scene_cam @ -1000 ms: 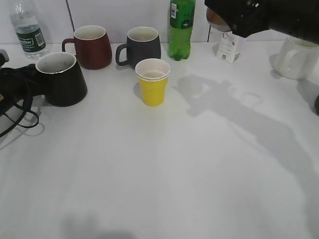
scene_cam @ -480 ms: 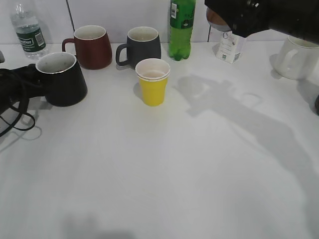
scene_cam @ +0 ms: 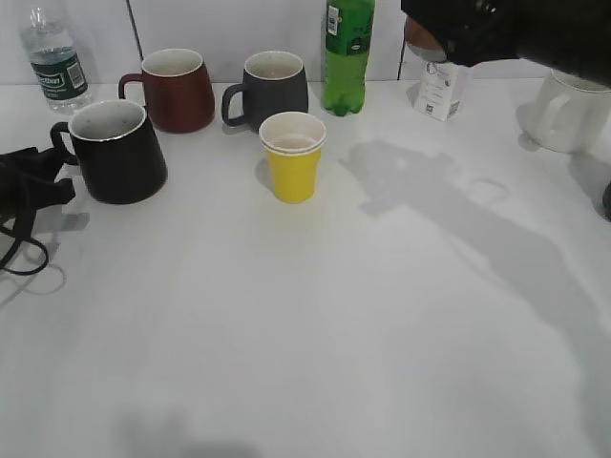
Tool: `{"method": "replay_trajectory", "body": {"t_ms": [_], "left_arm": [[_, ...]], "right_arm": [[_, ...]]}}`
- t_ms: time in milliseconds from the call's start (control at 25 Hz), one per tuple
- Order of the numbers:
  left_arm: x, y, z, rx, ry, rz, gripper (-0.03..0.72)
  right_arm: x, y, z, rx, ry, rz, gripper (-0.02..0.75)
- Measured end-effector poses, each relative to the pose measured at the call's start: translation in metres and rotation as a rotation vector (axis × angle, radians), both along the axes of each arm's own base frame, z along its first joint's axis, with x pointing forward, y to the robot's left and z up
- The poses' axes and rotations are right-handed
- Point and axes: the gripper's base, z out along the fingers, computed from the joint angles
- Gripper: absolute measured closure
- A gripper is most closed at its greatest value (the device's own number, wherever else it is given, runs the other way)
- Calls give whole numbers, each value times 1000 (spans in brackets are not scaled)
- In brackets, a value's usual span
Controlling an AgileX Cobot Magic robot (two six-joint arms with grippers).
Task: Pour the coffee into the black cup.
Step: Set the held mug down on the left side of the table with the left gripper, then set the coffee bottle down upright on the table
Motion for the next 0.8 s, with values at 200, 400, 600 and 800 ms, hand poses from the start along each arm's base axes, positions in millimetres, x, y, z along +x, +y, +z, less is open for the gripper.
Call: {"method": "replay_trajectory", "body": {"t_ms": [200,400,600,800], "left_arm": [[-23,1,5,0,19,1,450],[-40,0,25,1,-33,-12,449],[-48,-3,50,11,-126,-51,449],[-49,-5,55,15,-150,-63,449]], "right_arm": [[8,-1,-18,-29,73,-33,204],[22,-5,-50,-66,224,-123,204],[31,-8,-84,-156,308,-173,204],[39,-9,-120,-243,343,-193,204]]}}
